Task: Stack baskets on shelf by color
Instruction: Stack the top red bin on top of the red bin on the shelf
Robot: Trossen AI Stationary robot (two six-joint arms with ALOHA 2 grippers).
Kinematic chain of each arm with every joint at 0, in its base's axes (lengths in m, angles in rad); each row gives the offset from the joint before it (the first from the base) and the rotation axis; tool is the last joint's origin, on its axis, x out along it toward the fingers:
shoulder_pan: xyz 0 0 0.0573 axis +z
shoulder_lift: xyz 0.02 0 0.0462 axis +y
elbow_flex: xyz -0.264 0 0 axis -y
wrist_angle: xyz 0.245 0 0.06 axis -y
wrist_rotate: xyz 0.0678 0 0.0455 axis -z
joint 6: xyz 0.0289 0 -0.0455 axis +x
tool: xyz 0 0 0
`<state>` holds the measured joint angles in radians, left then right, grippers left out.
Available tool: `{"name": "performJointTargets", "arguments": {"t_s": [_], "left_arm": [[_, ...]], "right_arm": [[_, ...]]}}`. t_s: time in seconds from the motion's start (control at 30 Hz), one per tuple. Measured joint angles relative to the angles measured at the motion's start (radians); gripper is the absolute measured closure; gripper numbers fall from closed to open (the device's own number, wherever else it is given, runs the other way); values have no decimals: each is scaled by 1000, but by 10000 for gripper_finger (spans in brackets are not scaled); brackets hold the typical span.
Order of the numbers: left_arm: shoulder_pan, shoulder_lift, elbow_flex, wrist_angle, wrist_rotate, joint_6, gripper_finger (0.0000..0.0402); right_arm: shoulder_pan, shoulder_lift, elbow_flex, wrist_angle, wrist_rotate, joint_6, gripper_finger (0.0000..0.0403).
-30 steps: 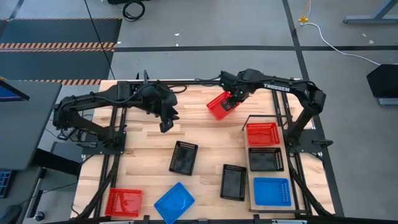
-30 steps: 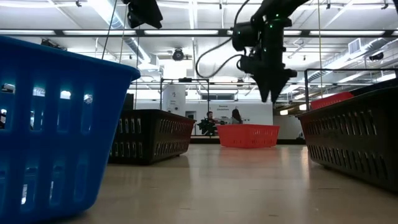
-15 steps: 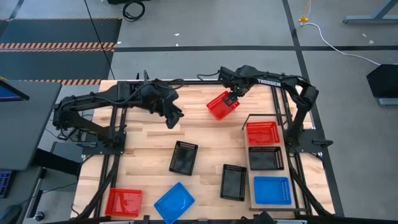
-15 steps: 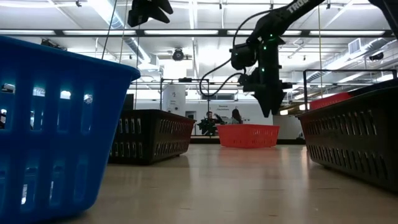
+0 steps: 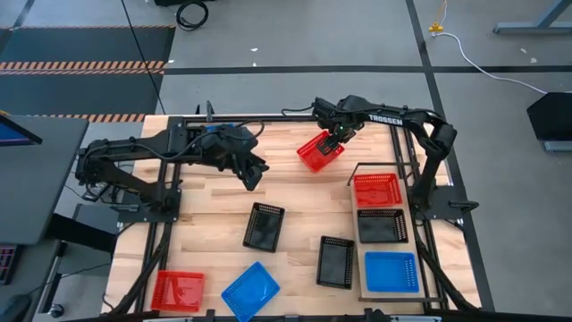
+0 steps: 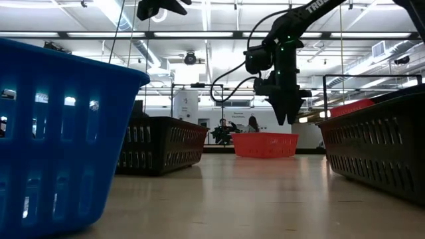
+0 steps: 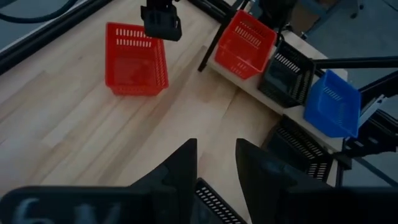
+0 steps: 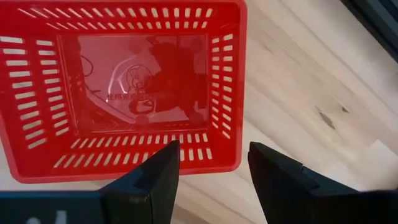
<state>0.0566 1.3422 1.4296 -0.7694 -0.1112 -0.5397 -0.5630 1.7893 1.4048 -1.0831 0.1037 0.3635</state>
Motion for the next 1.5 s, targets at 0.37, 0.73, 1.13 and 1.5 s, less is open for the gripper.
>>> {"name": "performJointTargets", "arguments": {"t_s": [0.37, 0.73, 1.13, 1.5], "left_arm": [[8, 0, 0, 0, -1, 32, 285], [8, 0, 0, -1, -1, 36, 285], [-12, 0, 0, -8, 20, 62, 285], [-28, 0, 0, -60, 30, 112, 285]], "right_arm": [[14, 0, 0, 2, -1, 126, 208], [14, 26, 0, 23, 10, 203, 208], [12, 81, 0, 46, 1, 298, 208], [119, 83, 0, 31, -133, 188, 208]]}}
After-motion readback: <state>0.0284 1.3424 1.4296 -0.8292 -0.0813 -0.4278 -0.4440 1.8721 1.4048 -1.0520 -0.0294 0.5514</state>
